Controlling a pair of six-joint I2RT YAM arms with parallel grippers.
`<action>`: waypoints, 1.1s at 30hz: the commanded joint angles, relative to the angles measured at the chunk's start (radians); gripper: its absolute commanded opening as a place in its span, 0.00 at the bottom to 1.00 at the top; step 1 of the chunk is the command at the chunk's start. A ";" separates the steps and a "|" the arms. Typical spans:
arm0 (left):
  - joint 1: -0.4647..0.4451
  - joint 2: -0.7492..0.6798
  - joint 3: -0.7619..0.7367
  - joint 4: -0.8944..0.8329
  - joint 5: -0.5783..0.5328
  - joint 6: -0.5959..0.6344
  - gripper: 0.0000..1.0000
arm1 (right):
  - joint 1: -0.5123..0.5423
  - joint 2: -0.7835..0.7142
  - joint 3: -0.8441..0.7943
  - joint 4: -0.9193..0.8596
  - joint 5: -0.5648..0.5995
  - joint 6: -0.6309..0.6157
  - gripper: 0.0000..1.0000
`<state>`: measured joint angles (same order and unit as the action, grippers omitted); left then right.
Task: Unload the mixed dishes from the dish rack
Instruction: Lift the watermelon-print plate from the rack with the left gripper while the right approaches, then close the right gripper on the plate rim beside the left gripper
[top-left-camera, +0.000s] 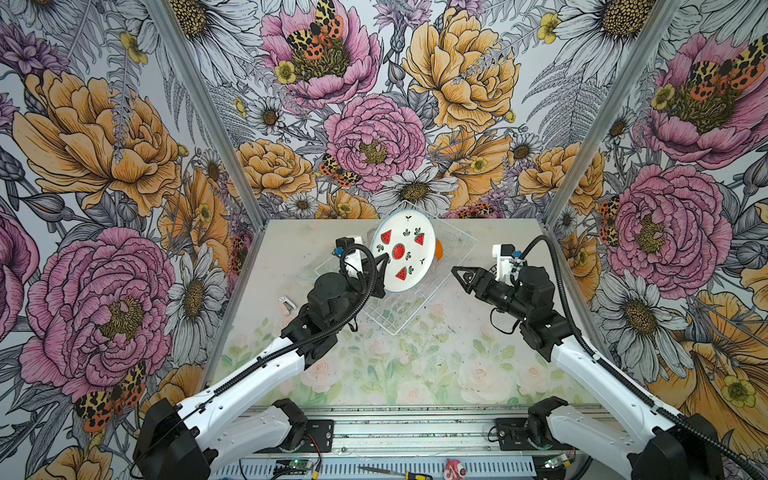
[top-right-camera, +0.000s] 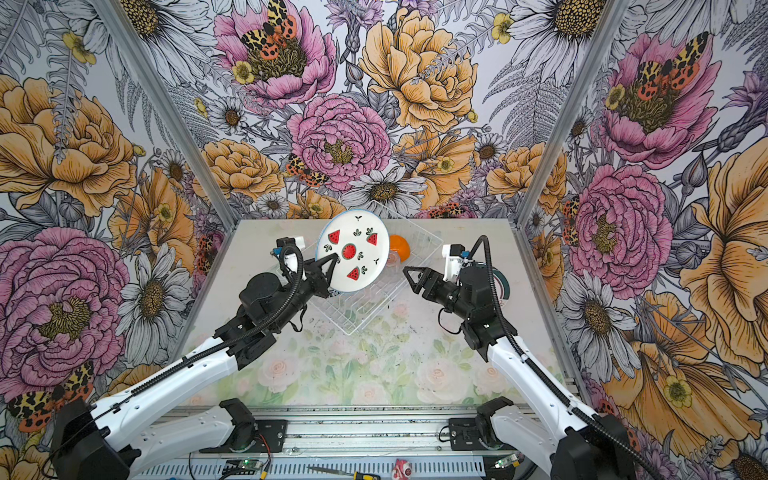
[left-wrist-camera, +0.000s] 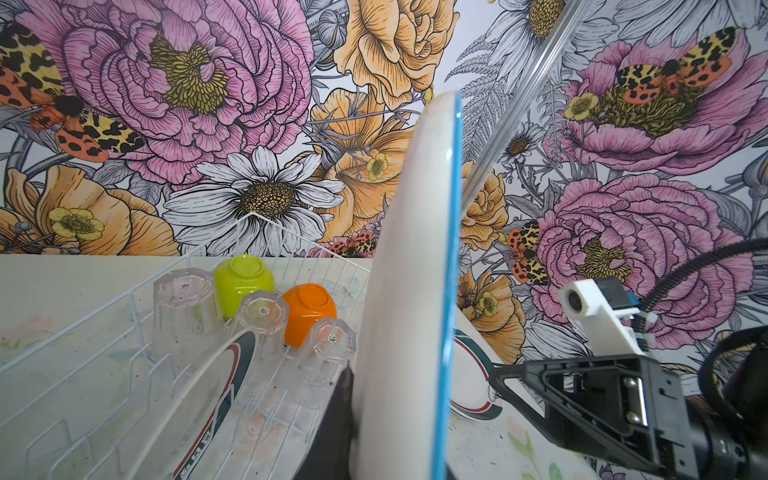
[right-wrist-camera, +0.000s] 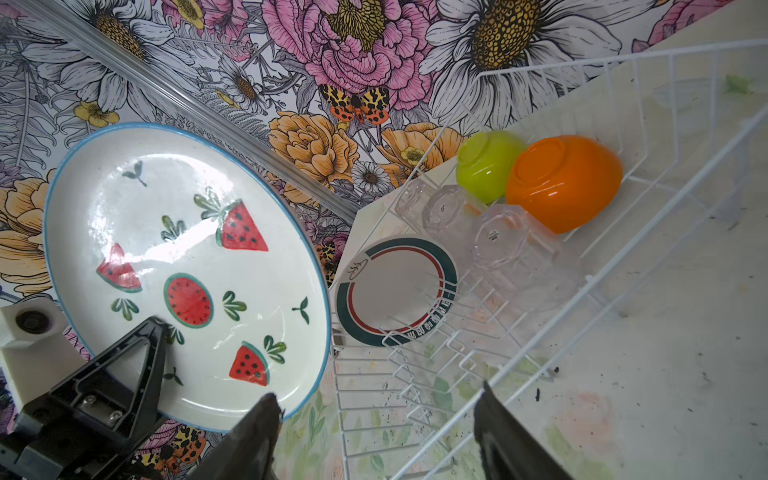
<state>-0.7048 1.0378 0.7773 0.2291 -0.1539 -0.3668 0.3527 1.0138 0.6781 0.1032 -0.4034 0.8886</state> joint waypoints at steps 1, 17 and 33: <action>-0.001 -0.016 0.035 0.191 0.037 -0.038 0.00 | 0.015 -0.026 0.038 0.043 0.026 0.013 0.75; 0.001 0.086 0.086 0.330 0.100 -0.152 0.00 | 0.053 0.018 0.093 0.135 0.060 0.017 0.75; 0.002 0.156 0.037 0.497 0.190 -0.321 0.00 | 0.072 0.093 0.120 0.265 0.071 0.029 0.64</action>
<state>-0.7048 1.2007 0.8051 0.5327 -0.0055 -0.6323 0.4141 1.0946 0.7605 0.2993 -0.3462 0.9108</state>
